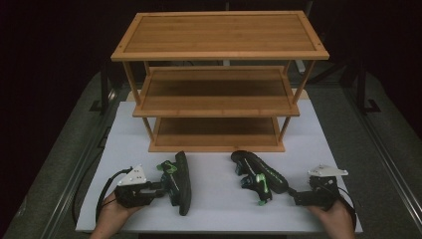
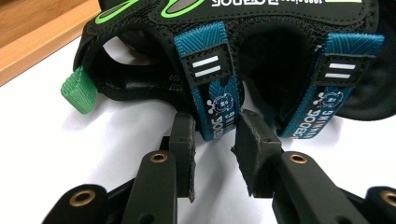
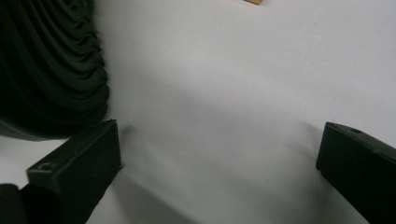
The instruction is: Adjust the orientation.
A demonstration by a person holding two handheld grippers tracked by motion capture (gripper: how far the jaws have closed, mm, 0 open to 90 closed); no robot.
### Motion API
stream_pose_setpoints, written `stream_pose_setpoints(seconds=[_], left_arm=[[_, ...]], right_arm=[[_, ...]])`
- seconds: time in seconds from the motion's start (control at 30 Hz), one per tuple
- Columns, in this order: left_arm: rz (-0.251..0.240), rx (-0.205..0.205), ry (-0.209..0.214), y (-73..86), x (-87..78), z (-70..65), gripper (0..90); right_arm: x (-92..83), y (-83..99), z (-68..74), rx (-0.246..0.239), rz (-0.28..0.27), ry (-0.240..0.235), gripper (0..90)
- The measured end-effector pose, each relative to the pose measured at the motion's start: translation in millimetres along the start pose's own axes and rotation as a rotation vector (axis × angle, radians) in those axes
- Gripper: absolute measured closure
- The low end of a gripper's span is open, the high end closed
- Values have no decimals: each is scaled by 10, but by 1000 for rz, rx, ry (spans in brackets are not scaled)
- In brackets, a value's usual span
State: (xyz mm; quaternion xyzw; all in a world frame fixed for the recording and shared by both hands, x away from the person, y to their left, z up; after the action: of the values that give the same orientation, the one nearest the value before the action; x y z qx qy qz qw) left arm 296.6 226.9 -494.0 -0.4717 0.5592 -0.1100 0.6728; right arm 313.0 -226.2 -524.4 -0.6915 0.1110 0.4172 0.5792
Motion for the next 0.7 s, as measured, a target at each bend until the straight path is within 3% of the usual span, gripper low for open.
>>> stream_pose_setpoints(seconds=[0.3, 0.7], left_arm=[[-11, 1, 12, -85, -38, -17, 695], [-11, 37, 23, -259, -27, -55, 701]], right_arm=[[-1, 0, 0, 0, -1, 0, 0], [0, 0, -1, -1, -2, 0, 0]])
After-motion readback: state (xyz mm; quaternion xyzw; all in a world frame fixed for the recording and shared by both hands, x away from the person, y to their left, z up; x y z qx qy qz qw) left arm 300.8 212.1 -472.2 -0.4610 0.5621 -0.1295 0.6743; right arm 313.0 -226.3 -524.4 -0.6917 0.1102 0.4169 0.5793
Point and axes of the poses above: each handheld gripper's, and its own axes: x roughly forward along the jaws, y roughly out of its underside, z roughly to its left, the point moved 9 cm from there along x, roughly forward along the jaws, and after that the axes turned 1 degree about -z, right-handed, at the moved point
